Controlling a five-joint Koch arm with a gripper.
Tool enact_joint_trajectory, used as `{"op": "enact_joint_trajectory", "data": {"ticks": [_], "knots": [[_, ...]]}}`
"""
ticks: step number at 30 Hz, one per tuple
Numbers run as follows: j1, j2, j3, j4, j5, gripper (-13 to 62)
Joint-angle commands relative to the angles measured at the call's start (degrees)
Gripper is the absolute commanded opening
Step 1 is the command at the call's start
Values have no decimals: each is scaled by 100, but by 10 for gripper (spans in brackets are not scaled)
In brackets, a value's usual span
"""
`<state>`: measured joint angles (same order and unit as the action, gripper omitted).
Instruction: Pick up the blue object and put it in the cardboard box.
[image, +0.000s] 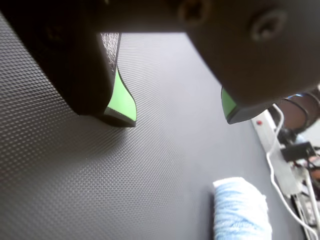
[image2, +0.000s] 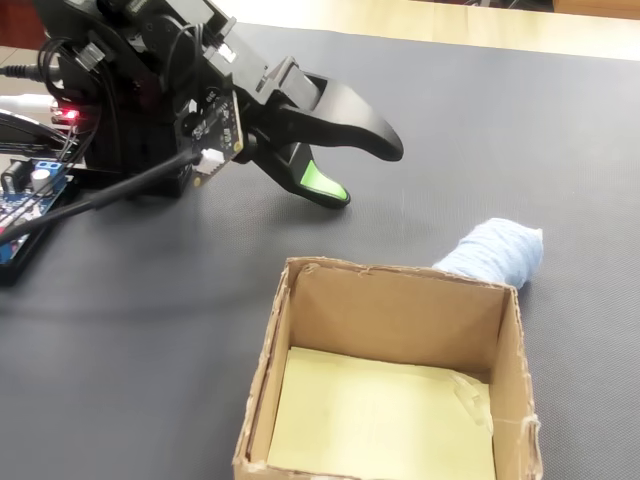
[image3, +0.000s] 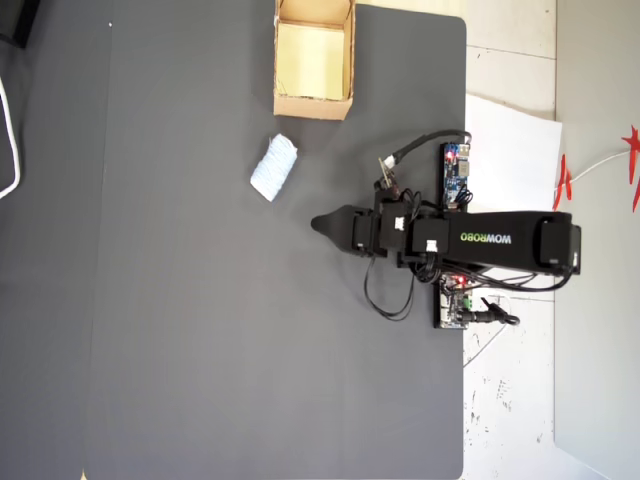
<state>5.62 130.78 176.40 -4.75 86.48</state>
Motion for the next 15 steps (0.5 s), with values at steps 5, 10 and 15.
{"op": "enact_joint_trajectory", "data": {"ticks": [5,10,15], "knots": [[62,483,79,-369,-413,340],[255,483,-79,-413,-1090,339],[536,483,-158,-431,-1380,339]]}}
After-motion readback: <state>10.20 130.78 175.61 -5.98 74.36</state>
